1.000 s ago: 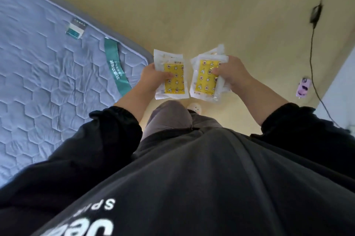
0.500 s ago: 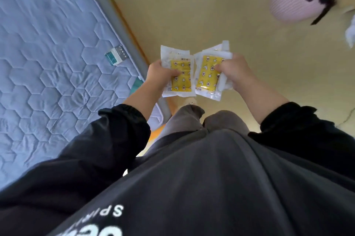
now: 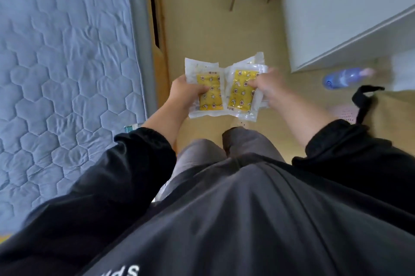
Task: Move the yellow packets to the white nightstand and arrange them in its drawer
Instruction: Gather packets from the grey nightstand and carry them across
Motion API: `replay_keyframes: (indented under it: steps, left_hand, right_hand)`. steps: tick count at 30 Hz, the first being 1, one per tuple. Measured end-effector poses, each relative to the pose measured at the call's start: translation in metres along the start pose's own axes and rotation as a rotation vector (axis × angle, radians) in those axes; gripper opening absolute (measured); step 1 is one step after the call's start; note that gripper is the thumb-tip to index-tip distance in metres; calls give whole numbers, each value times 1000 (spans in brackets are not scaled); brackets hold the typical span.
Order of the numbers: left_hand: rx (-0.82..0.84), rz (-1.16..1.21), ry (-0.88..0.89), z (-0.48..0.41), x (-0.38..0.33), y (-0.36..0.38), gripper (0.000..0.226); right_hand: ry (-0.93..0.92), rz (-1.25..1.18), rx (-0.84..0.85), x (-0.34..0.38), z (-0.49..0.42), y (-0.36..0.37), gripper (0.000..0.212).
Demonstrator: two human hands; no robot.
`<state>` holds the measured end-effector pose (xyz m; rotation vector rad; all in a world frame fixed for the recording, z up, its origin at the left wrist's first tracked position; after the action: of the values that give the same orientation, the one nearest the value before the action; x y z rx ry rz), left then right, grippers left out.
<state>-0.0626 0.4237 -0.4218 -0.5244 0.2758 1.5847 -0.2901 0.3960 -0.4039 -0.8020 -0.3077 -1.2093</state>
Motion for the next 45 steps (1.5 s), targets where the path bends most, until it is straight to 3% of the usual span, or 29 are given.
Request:
replay_keyframes:
  steps: [6,13,23,36,39,45]
  left_hand:
    - [-24,81,34,-34,-113,14,25]
    - [-23,123,42,-121,-253,-21,24]
    - [9,58,35,-251,-495,-73,27]
    - [-30,20,104,-410,-793,-70,25]
    - [-22,74,74,-445,-859,-66,26]
    - [-12,89,55,-516,-971,-73,28]
  right_hand:
    - [-76,23,58,123,-77,-32,30]
    - [-130,33,75,260,-185,-8,27]
    - [-57,-29,26,454,-333,20,20]
    - [-47,-92,32,693,-558,12,19]
    - [-64,-73,40,759,-609,3,12]
    - [-95,-50,46,871,-697,7,17]
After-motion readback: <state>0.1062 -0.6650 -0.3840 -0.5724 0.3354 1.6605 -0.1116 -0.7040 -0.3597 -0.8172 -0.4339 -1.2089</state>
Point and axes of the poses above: each hand's wrist, its own z-axis away from the middle knuckle, its own y-axis out of the palm, x = y × z, the point moved 9 cm from there along -z, towards the middle knuckle, and after that the axes turned 7 degrees about -y, right-handed, at the moved point
